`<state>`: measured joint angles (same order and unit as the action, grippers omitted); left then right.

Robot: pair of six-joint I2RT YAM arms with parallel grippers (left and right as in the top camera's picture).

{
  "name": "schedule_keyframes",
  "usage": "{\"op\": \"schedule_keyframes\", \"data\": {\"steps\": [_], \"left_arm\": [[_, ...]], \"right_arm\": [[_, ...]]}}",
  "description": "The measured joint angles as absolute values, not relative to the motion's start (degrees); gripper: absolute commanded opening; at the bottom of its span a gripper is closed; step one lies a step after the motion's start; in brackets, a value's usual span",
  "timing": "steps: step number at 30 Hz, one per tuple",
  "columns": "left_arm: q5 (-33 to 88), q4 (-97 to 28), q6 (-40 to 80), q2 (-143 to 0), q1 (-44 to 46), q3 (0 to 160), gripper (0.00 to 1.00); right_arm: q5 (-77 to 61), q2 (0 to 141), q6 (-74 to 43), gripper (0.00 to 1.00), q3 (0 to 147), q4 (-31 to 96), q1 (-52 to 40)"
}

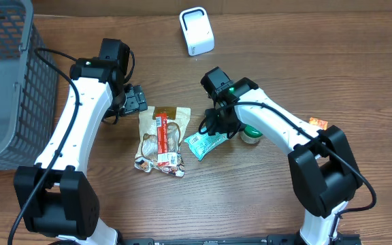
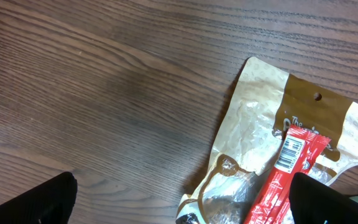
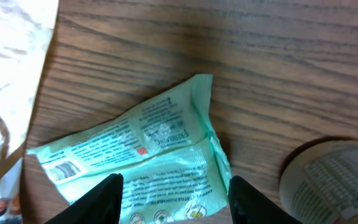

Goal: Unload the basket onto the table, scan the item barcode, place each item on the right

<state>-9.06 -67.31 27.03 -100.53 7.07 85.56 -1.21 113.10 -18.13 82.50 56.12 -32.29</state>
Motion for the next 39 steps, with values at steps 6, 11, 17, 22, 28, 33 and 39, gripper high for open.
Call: {"op": "schedule_keyframes", "data": {"steps": [6,11,17,22,28,33,39], "left_arm": [[-9.06,-67.31,27.03,-100.53,7.07,85.56,1.0],[-9.06,-67.31,27.05,-100.53,7.07,85.56,1.0],[-9.06,-67.31,27.05,-100.53,7.07,85.56,1.0],[-9.06,-67.31,27.03,-100.53,7.07,85.56,1.0],[-9.06,-67.31,27.03,-100.53,7.07,85.56,1.0],[-9.08,-67.31,27.03,-100.53,7.07,85.56,0.99],[-9.06,-67.31,27.05,-100.53,7.07,85.56,1.0]], "right_arm": [[-0.49,115.24,-17.91,0.5,82.41,55.9,-32.36],[-0.05,115.59,-17.96,0.45,80.75,53.91,-32.4],[-0.73,115.46,-18.0,0.46,80.18,53.01,-32.38],[-1.04,115.46,-18.0,0.47,80.49,53.56,-32.38],[-0.25,115.83,-17.98,0.48,84.88,59.51,-32.4],[2.33,115.83,-17.98,0.49,86.67,62.48,-32.4],[8.51,115.9,-18.94,0.51,86.67,66.98,-32.27]]}}
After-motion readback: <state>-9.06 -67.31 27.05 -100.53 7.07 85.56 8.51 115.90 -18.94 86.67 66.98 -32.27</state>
